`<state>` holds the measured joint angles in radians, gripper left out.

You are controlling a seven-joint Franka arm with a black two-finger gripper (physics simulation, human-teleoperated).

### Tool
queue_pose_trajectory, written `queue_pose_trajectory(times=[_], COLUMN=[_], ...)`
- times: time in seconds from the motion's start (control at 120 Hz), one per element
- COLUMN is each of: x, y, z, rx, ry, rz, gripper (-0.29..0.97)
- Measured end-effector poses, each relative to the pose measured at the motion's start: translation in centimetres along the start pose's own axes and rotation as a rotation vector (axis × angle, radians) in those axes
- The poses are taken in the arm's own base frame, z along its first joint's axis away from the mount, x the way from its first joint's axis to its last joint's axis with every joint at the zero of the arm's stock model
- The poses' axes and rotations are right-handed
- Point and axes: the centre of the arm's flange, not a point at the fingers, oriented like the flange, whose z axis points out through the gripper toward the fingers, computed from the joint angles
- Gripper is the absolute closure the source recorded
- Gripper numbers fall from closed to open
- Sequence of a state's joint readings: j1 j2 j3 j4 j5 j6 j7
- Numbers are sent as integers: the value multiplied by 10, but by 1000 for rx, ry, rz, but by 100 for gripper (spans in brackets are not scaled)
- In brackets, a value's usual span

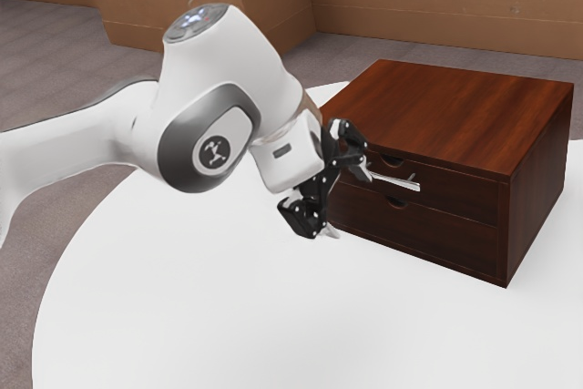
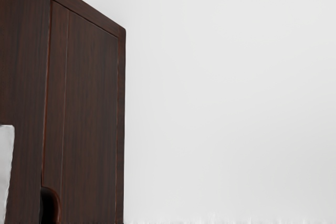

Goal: Pull the drawer handle with one arm to open the drawer

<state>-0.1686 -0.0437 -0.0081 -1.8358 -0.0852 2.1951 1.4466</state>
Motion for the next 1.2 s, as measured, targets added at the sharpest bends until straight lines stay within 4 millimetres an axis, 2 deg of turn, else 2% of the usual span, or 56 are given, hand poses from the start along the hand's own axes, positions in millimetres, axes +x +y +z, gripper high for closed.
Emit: queue_pose_trajectory(times=[0.167, 0.267, 0.467, 0.65, 0.8, 1.017, 1.2], x=[-8, -13, -19, -8, 2, -10, -14], y=[-7, -11, -18, -21, -23, -29, -30], z=[3, 18, 34, 49, 54, 48, 62], rx=[50, 57, 76, 83, 91, 112, 106], ry=[-35, -41, -39, -29, -20, -25, -29], rz=[20, 11, -15, -13, -11, -41, -56], gripper=[0, 0, 0, 0, 0, 0, 0])
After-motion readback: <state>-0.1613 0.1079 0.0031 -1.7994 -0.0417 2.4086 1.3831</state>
